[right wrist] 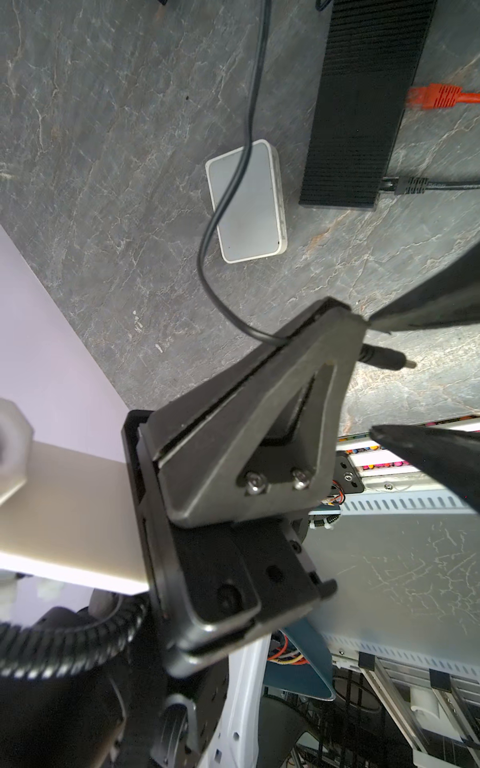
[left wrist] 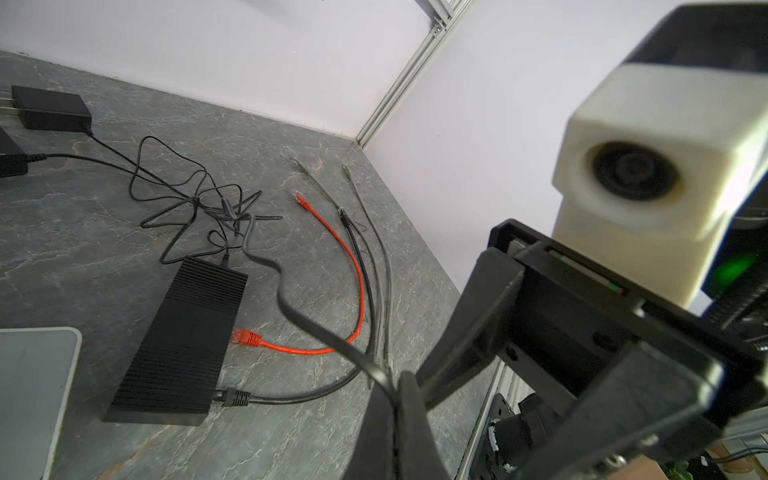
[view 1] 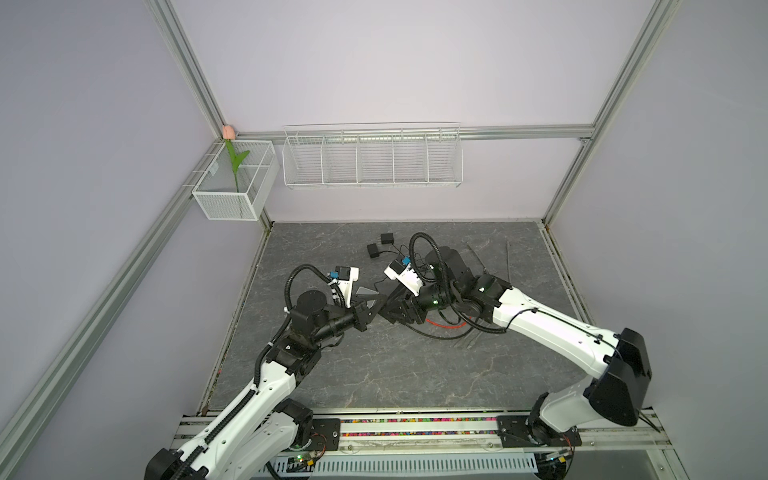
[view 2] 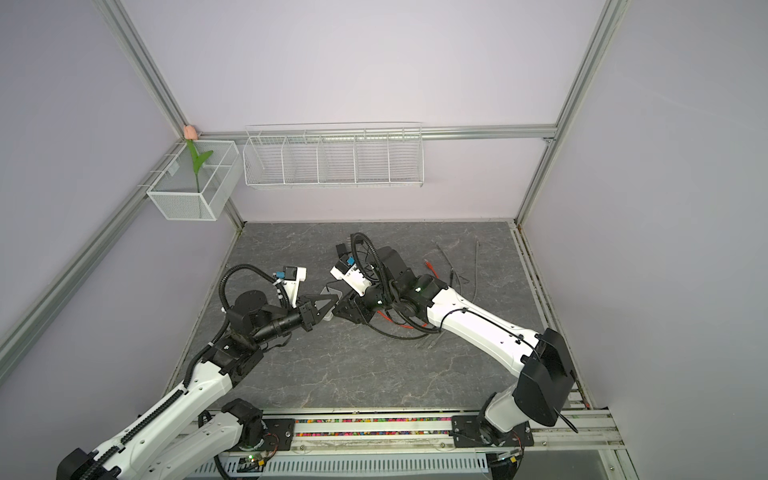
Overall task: Insert the plug into the switch port
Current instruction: 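Grasp the barrel plug tip with the right gripper while the left holds the cable, then grasp the small white router with the left gripper while the right holds the plug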
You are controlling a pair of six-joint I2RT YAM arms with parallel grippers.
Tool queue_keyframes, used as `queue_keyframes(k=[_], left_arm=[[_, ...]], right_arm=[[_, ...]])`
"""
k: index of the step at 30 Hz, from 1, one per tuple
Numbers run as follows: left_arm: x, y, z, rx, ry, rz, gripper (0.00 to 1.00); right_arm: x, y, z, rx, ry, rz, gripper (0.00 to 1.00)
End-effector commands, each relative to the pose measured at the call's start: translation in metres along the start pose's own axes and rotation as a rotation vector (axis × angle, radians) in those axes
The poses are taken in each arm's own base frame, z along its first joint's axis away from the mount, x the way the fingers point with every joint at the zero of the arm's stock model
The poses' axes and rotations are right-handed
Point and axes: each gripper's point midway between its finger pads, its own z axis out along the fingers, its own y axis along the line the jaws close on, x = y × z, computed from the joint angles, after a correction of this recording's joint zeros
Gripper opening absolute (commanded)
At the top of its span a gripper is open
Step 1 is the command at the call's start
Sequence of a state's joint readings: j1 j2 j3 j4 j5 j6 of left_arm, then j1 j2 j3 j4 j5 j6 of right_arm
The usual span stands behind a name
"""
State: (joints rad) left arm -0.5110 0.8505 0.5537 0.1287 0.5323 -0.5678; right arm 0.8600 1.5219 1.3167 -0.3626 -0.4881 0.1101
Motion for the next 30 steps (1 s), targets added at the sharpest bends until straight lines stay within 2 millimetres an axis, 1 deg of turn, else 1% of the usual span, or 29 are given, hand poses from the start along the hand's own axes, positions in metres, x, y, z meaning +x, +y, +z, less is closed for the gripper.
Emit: queue_keyframes(k=[1, 5, 9, 15, 19, 23, 24, 26, 27, 30], left_arm=[[-0.005, -0.005, -0.003, 0.009, -0.013, 0.005, 0.00], [-0.006, -0.005, -0.004, 0.005, -0.019, 0.005, 0.00], [-0.006, -0.005, -0.004, 0.006, -0.017, 0.004, 0.00], [-0.005, -0.005, -0.004, 0.005, -0.018, 0.002, 0.00], [-0.005, -0.005, -0.004, 0.003, -0.018, 0.003, 0.00], [-0.007, -0.006, -0.006, 0.004, -0.025, 0.005, 0.00], [-0.007, -0.006, -0.006, 0.004, -0.025, 0.004, 0.00], [-0.007, -0.006, -0.006, 0.005, -0.025, 0.004, 0.00], [-0.007, -0.007, -0.006, 0.007, -0.026, 0.004, 0.00], [-0.007, -0.007, -0.006, 0.009, -0.024, 0.003, 0.00]], right_arm=[[-0.001, 0.002, 0.004, -0.012, 0.012, -0.025, 0.39], [0.000, -0.001, 0.006, -0.010, 0.016, -0.020, 0.37], [-0.004, 0.000, 0.008, -0.015, 0.007, -0.022, 0.31], [-0.010, 0.002, 0.012, -0.031, 0.010, -0.021, 0.30], [-0.009, 0.003, 0.014, -0.037, 0.020, -0.019, 0.29], [-0.007, 0.004, 0.016, -0.037, 0.025, -0.023, 0.32], [-0.007, 0.004, 0.015, -0.035, 0.024, -0.024, 0.31], [-0.008, 0.004, 0.015, -0.033, 0.021, -0.025, 0.20], [-0.008, 0.004, 0.016, -0.036, 0.020, -0.024, 0.16], [-0.009, 0.004, 0.016, -0.031, 0.015, -0.018, 0.09]])
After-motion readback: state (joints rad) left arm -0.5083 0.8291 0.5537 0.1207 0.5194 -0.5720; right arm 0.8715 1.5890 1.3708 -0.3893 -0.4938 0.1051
